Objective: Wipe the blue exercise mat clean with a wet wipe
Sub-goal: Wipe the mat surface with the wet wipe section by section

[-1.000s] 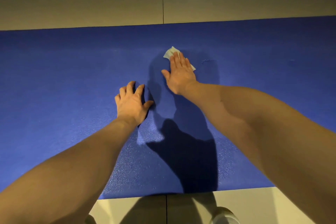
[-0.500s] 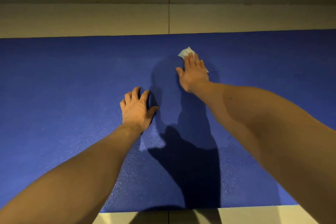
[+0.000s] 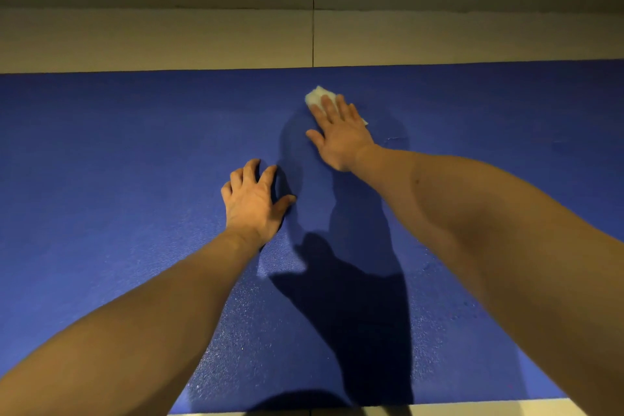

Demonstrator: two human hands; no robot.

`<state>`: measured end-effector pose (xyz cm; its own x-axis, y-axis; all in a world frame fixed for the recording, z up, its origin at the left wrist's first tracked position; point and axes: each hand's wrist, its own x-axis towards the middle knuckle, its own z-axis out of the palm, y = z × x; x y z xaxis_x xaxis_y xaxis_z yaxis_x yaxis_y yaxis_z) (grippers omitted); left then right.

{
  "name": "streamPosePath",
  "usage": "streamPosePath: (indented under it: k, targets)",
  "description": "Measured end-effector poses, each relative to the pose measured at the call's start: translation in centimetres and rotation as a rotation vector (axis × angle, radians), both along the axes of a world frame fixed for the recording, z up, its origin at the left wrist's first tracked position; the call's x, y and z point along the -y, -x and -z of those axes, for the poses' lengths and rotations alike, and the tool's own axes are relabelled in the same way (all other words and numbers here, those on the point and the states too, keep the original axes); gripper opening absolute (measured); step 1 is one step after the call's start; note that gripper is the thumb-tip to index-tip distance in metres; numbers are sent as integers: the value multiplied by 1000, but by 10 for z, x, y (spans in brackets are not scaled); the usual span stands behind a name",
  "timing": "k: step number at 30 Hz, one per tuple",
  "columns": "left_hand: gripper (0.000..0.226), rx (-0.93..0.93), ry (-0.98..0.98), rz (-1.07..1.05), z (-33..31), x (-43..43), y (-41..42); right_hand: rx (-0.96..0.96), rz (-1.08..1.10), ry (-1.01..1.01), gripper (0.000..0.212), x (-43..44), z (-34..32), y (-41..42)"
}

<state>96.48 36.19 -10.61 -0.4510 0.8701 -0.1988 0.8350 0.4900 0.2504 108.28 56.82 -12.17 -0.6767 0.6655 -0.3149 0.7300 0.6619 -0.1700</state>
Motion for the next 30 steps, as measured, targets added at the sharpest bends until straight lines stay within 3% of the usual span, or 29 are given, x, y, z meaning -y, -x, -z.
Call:
streamPosePath:
  k: [5, 11, 14, 22, 30]
  targets:
    - [73, 3, 1, -3, 0, -6, 1, 24, 247, 44, 71, 3, -6, 22]
    - [70, -8, 1, -6, 0, -17, -2, -41, -24, 69, 67, 32, -2, 47]
    - [68, 7, -11, -15, 0, -22, -4, -14, -43, 49, 67, 12, -3, 32]
    - [71, 15, -11, -19, 2, -24, -4, 98, 406, 47, 78, -41, -12, 3]
    - [72, 3, -17, -10, 2, -30, -3, -29, 63, 79, 72, 0, -6, 48]
